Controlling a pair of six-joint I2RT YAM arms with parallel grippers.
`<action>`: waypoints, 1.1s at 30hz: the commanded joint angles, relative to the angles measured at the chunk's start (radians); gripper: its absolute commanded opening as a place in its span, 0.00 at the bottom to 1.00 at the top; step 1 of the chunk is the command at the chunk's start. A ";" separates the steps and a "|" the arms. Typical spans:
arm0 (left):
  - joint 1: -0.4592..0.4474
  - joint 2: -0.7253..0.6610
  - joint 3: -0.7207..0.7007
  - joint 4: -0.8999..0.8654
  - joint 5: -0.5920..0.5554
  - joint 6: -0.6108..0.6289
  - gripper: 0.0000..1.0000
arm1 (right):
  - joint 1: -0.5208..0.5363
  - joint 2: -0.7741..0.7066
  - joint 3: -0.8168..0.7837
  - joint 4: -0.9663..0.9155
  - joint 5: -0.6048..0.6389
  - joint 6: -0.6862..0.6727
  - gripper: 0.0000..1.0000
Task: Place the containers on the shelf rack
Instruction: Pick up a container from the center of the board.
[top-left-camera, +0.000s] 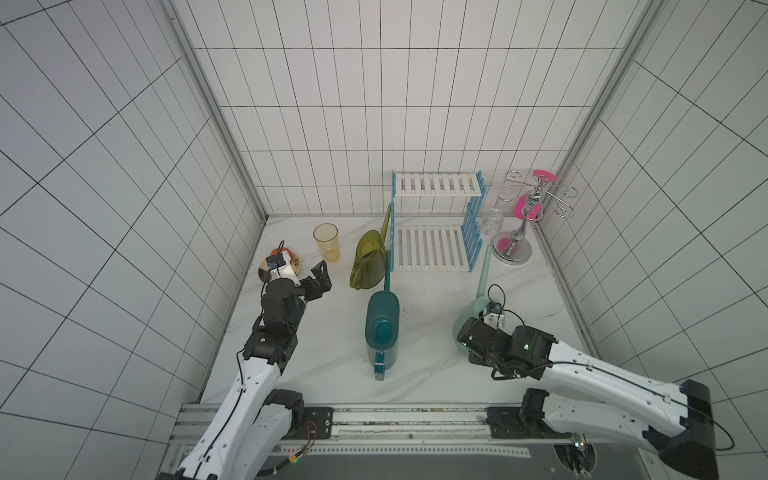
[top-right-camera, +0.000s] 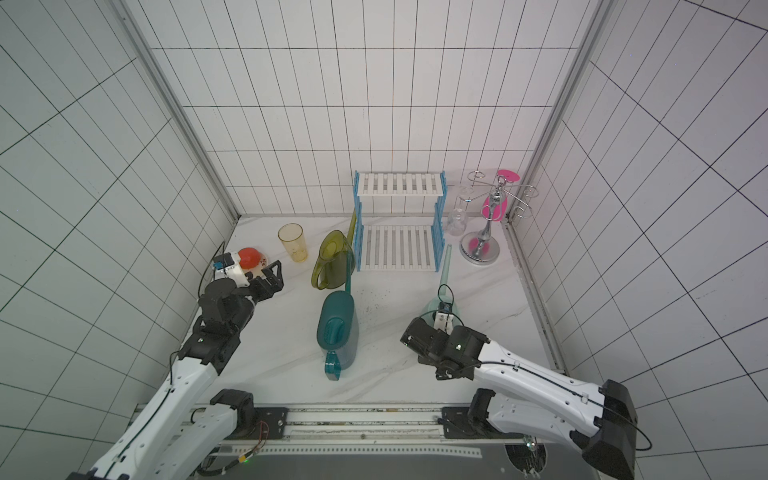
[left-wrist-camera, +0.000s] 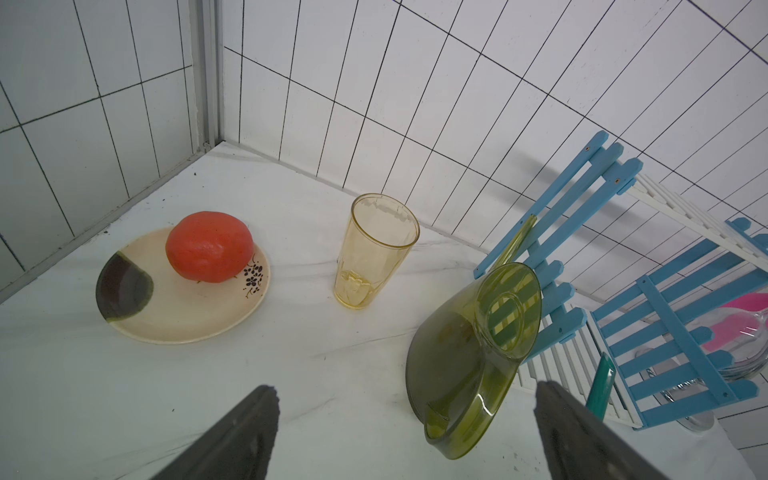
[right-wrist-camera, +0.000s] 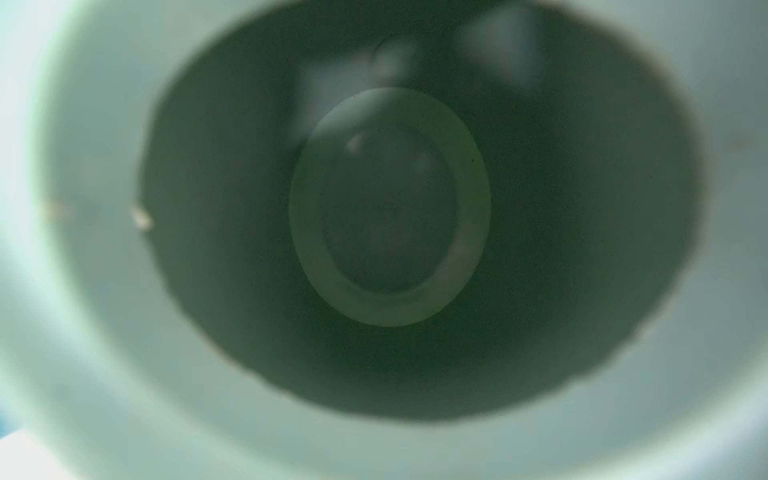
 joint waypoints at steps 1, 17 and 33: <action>-0.003 -0.013 0.030 -0.048 0.019 -0.013 0.98 | 0.010 0.007 0.041 -0.013 0.044 -0.058 0.00; -0.003 0.045 0.119 -0.164 0.080 -0.012 0.98 | 0.011 -0.029 0.094 -0.092 0.039 -0.109 0.00; -0.014 0.079 0.199 -0.237 0.107 -0.036 0.98 | 0.014 0.017 0.160 -0.035 -0.039 -0.332 0.00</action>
